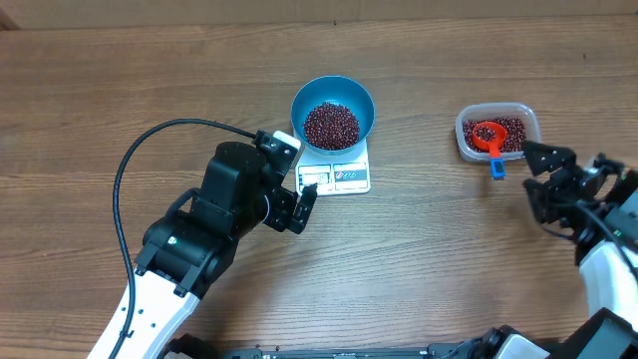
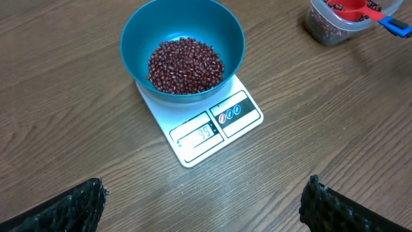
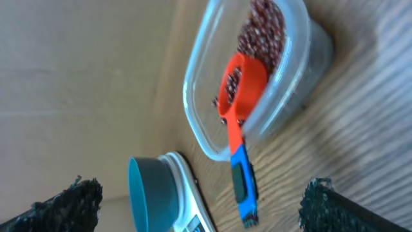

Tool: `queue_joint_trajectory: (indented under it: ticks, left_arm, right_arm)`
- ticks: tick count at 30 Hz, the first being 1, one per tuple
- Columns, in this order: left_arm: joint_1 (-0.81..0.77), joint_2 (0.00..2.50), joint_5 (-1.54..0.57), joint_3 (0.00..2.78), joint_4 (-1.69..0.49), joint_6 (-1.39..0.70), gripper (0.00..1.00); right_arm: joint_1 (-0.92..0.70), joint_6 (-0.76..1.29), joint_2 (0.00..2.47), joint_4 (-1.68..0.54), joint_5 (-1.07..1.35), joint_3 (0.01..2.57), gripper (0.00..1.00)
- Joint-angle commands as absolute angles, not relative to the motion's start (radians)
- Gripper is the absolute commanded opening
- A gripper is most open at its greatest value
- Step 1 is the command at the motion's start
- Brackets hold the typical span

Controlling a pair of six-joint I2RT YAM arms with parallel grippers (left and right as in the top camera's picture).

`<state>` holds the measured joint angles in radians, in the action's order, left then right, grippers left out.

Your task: Scoop item into bowl and weigh 150g on scale

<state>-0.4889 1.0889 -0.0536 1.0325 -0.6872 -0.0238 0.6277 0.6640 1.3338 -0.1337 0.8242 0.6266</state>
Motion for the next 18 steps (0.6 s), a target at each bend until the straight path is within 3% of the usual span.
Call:
queue_joint_trajectory:
  ticks: [1, 8, 18]
  left_arm:
    - [-0.484, 1.092, -0.068, 1.031, -0.684, -0.033, 1.00]
    - [-0.484, 1.092, -0.068, 1.031, -0.684, -0.033, 1.00]
    - [-0.484, 1.092, -0.068, 1.031, -0.685, -0.033, 0.99]
  right_arm:
    - [0.627, 0.757, 1.312, -0.066, 0.850, 0.556, 1.00]
    - [0.568, 0.765, 1.312, -0.006, 0.798, 0.516, 1.00]
    - [0.401, 0.946, 1.313, 0.112, 0.601, 0.516, 1.00]
